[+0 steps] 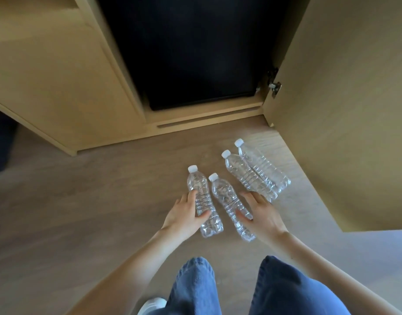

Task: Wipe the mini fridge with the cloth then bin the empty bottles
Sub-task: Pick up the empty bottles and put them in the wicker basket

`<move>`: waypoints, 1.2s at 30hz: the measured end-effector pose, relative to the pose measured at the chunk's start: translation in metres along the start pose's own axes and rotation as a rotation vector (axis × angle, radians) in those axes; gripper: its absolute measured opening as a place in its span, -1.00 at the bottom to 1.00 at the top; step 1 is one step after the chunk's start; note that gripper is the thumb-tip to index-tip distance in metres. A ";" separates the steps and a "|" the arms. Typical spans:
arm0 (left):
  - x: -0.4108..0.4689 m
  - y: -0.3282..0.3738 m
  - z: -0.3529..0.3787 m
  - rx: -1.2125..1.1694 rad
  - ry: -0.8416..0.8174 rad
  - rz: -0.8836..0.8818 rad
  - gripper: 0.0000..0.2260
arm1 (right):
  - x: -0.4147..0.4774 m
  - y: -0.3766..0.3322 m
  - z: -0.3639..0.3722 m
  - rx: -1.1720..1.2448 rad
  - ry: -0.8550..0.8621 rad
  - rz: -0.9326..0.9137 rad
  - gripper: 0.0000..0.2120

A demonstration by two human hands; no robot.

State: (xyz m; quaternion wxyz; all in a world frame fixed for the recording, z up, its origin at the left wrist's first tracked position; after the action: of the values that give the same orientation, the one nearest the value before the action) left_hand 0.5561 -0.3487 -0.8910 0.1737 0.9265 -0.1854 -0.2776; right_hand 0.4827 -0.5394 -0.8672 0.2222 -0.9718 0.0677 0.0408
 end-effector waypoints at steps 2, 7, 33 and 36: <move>0.007 -0.003 0.008 -0.042 0.012 -0.038 -0.24 | -0.001 0.002 0.016 -0.032 -0.018 0.008 -0.48; 0.019 -0.009 0.031 -0.114 0.081 -0.088 -0.20 | -0.003 0.015 0.050 -0.050 -0.083 0.084 -0.32; -0.043 -0.004 -0.072 -0.908 0.116 -0.306 -0.64 | -0.010 -0.057 -0.066 0.516 0.067 0.300 -0.32; -0.084 0.019 -0.140 -0.978 0.154 -0.283 -0.66 | -0.015 -0.101 -0.129 0.574 0.089 0.324 -0.33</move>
State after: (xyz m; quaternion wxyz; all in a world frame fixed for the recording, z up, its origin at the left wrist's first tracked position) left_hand 0.5675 -0.2977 -0.7348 0.5608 0.7705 0.1067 -0.2836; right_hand 0.4891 -0.5036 -0.7065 0.4744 -0.8470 0.2396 0.0124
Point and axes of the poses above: each hand's wrist, its own x-axis towards the middle knuckle, its own z-axis out of the palm, y = z × x, the point moved 10 cm from there along x, towards the middle knuckle, and after that the axes turned 2 degrees about -z, right-handed, at the moved point
